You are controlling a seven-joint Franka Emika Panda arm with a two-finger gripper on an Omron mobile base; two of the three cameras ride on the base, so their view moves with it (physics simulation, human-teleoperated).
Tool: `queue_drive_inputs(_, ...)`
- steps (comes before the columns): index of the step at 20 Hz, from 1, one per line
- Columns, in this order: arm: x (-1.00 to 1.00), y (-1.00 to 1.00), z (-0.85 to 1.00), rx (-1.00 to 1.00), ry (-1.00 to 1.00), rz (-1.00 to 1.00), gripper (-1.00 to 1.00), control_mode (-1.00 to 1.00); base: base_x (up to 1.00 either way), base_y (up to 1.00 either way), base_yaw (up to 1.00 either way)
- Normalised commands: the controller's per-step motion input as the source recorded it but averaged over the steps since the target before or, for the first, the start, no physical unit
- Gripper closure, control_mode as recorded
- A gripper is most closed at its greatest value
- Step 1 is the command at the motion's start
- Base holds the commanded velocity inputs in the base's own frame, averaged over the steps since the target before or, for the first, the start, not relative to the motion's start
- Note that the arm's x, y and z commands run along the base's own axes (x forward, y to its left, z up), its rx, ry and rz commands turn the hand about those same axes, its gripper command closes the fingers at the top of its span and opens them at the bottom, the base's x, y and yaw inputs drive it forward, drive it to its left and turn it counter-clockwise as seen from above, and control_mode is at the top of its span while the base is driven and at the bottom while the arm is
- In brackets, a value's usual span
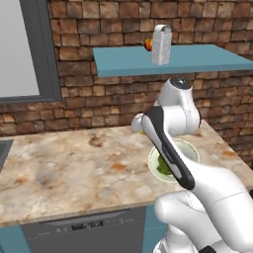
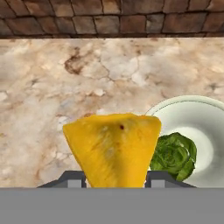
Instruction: Pick the cheese from the fridge and the cheese grater from the cabinet and place them next to the salad bowl.
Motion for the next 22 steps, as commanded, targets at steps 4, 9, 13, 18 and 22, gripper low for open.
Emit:
queue_drive_inputs(4, 0.47, 0.46, -0.59, -0.09, 0.28, 0.02, 1.0, -1.0, 0.0, 0.0, 0.0)
queue_drive_inputs(9, 0.36, 0.38, -0.6, -0.08, 0.24, 0.01, 1.0, -1.0, 0.0, 0.0, 0.0)
queue_drive_inputs(13, 0.32, 0.16, -0.59, -0.01, 0.04, 0.01, 1.0, -1.0, 0.0, 0.0, 0.0)
queue_drive_inputs(18, 0.32, 0.05, -0.67, 0.0, 0.0, 0.01, 1.0, -1.0, 0.0, 0.0, 0.0)
queue_drive_inputs(22, 0.35, 0.01, -0.6, 0.0, 0.02, 0.01, 1.0, -1.0, 0.0, 0.0, 0.0)
